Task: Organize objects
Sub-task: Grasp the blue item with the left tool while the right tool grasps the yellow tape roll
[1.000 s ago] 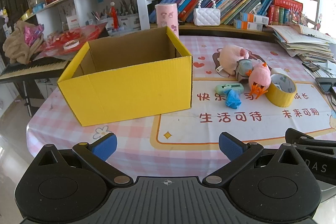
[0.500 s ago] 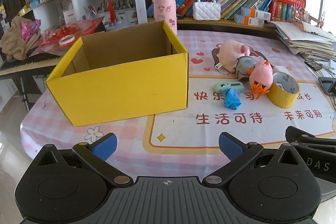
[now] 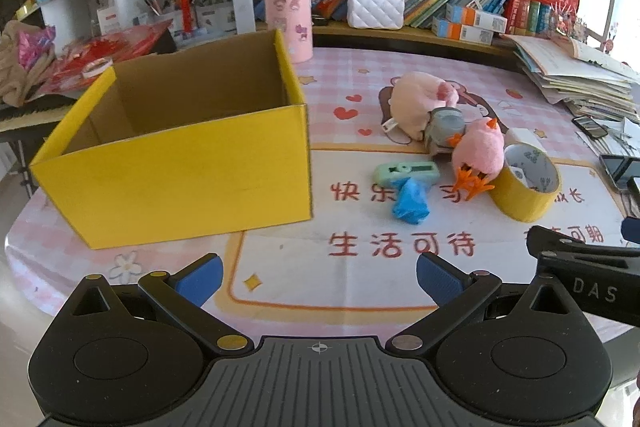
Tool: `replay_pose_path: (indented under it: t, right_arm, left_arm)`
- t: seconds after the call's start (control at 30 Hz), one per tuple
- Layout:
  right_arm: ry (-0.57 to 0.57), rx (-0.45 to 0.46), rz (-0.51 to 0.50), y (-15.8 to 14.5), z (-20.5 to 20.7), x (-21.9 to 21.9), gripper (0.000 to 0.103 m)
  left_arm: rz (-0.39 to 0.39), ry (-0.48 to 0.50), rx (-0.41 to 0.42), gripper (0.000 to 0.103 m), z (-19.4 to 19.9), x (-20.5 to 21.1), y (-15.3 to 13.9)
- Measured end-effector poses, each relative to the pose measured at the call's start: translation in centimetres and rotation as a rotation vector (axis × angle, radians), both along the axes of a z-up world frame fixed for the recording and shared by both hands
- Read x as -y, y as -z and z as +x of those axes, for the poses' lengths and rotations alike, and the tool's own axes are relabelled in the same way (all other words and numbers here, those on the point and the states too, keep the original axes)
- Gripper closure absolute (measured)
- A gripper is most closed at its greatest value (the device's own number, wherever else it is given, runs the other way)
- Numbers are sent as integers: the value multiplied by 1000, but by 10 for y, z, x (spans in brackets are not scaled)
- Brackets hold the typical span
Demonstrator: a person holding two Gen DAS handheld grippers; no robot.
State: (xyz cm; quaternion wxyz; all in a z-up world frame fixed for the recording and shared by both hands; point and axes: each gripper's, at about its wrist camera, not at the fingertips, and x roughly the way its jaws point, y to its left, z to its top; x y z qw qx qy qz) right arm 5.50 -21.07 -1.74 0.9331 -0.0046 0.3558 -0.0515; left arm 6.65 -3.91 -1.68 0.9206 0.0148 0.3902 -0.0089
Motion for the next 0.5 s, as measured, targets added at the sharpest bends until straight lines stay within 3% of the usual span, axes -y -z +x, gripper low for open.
replay_pose_path:
  t: [0.5]
  right_arm:
    - [-103,-51,13,18,77,46,13]
  left_arm:
    - [-13,-56,-15,5,34,41,5]
